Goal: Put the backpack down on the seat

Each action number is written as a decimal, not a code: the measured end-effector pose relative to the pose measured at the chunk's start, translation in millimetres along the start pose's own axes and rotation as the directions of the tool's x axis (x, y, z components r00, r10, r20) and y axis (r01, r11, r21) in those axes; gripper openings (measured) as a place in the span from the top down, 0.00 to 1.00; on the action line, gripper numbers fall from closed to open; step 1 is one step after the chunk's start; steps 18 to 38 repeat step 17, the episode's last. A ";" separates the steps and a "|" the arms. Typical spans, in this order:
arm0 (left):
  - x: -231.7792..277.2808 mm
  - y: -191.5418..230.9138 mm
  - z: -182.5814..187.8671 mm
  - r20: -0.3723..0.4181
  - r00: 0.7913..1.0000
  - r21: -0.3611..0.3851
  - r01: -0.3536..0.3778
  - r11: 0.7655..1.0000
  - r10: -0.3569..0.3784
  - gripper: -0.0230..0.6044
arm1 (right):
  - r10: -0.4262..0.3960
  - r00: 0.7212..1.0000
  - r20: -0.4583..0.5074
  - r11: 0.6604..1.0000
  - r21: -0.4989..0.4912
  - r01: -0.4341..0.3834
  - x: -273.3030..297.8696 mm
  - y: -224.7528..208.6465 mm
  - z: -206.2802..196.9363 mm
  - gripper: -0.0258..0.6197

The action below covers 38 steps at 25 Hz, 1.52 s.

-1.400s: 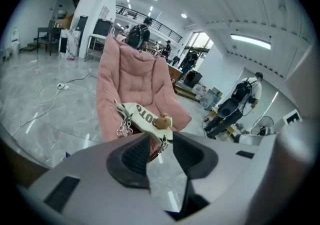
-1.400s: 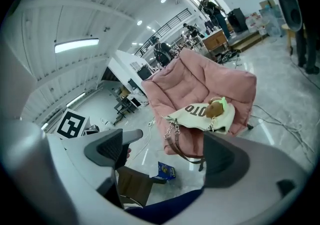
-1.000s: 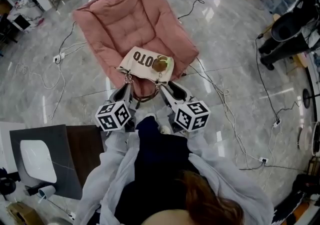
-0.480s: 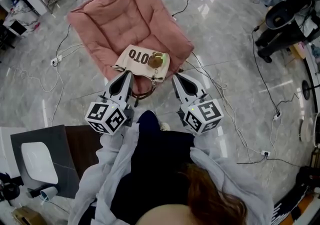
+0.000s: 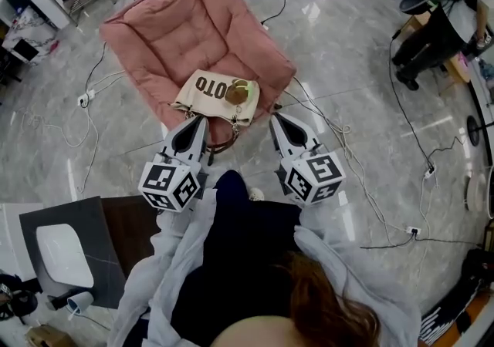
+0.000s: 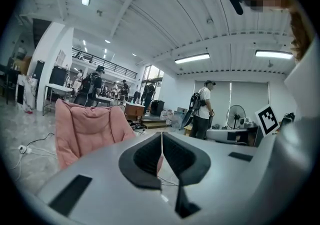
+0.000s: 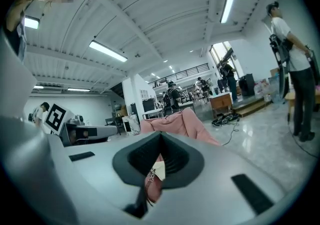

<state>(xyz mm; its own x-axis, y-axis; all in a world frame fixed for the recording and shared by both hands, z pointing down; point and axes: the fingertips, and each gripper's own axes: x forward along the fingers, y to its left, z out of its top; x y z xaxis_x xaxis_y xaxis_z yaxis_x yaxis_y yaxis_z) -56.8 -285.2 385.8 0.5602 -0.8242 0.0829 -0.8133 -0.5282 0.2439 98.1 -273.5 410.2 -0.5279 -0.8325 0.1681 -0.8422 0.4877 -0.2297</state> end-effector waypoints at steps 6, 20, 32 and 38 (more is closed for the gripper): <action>1.1 -1.8 -5.4 -0.011 1.000 0.002 0.003 1.000 -0.003 0.92 | -0.013 1.000 0.004 1.000 0.000 0.013 -3.8 1.3 -2.1 0.95; -2.2 6.4 -15.8 -0.028 0.999 -0.016 -0.020 1.000 0.019 0.92 | -0.012 1.000 -0.022 1.000 -0.003 0.012 1.9 3.2 -9.5 0.95; -2.2 6.4 -15.8 -0.028 0.999 -0.016 -0.020 1.000 0.019 0.92 | -0.012 1.000 -0.022 1.000 -0.003 0.012 1.9 3.2 -9.5 0.95; -2.2 6.4 -15.8 -0.028 0.999 -0.016 -0.020 1.000 0.019 0.92 | -0.012 1.000 -0.022 1.000 -0.003 0.012 1.9 3.2 -9.5 0.95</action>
